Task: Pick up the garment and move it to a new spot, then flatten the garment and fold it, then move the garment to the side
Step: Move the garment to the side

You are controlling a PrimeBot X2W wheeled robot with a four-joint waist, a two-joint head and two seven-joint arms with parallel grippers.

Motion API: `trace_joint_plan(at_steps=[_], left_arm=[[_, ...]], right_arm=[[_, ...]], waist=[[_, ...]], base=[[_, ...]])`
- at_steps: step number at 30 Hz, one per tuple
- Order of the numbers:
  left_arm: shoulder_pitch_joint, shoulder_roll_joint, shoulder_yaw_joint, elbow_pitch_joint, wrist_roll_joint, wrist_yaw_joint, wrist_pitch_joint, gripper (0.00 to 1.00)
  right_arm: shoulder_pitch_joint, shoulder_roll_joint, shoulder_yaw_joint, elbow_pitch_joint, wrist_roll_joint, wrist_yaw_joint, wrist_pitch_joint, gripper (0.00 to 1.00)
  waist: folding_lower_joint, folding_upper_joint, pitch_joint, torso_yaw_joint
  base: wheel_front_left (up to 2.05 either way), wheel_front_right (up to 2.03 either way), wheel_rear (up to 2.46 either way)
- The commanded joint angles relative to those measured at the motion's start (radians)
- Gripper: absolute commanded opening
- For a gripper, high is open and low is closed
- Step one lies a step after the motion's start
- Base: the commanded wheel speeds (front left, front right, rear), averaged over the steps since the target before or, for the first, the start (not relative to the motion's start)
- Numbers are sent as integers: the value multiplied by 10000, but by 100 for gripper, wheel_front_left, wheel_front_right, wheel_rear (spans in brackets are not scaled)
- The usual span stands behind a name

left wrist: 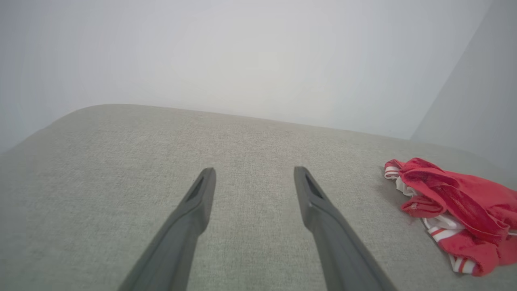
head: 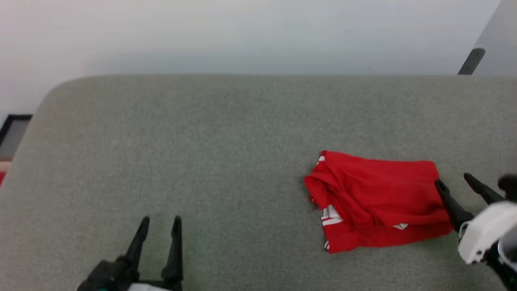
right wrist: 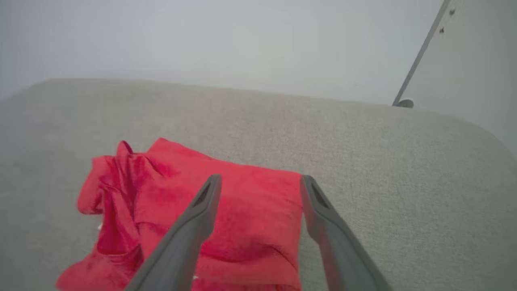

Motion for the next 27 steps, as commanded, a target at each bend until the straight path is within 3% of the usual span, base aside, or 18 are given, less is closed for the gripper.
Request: trace_joint_plan(at_steps=[1, 5, 11, 14, 19, 20, 21, 22, 23, 27], left_arm=[[-314, -13, -97, 74, 89, -17, 3, 100], [-870, -37, -269, 193, 69, -17, 2, 100], [-1588, -58, -602, 366, 21, -17, 2, 100], [-1879, -64, -710, 401, -13, -17, 2, 100], [-2192, -83, -795, 496, 43, -17, 2, 100], [-2252, -85, -814, 531, 68, -17, 2, 100], [-2314, -85, -823, 560, 88, -17, 2, 100], [-2378, -88, -823, 582, 110, -17, 2, 100], [-2430, -87, -830, 596, 140, -17, 2, 100], [-2641, -30, -817, 606, 213, -17, 2, 100]], right_arm=[[-469, -346, 396, 269, 105, -8, 915, 100], [-1553, -917, 944, 838, 758, -9, 3076, 100], [-2419, -1230, 824, 1744, 1496, -9, 5563, 100], [-2498, -1211, 789, 1962, 1473, -9, 6108, 100], [-2488, -797, 692, 2260, 1666, -8, 6012, 100], [-2482, -717, 724, 2339, 1672, -8, 5953, 79], [-2463, -665, 773, 2397, 1668, -8, 5888, 34], [-2461, -611, 827, 2435, 1682, -8, 5815, 14], [-2499, -542, 844, 2457, 1724, -8, 5691, 0], [-2587, -577, 629, 2458, 1809, -9, 5019, 0]], waist=[[0, -1, 622, 146], [0, -1, 1100, 279], [0, -1, 1673, 626], [0, -1, 1916, 771], [0, -1, 2222, 827], [0, -1, 2276, 816], [0, -1, 2329, 793], [0, -1, 2381, 754], [0, -1, 2423, 698], [0, -1, 2573, 350]], base=[[0, 0, 0], [0, 0, 0], [0, 0, 0], [0, 0, 0], [0, 0, 0], [0, 0, 0], [0, 0, 0], [0, 0, 0], [0, 0, 0], [0, 0, 0]])
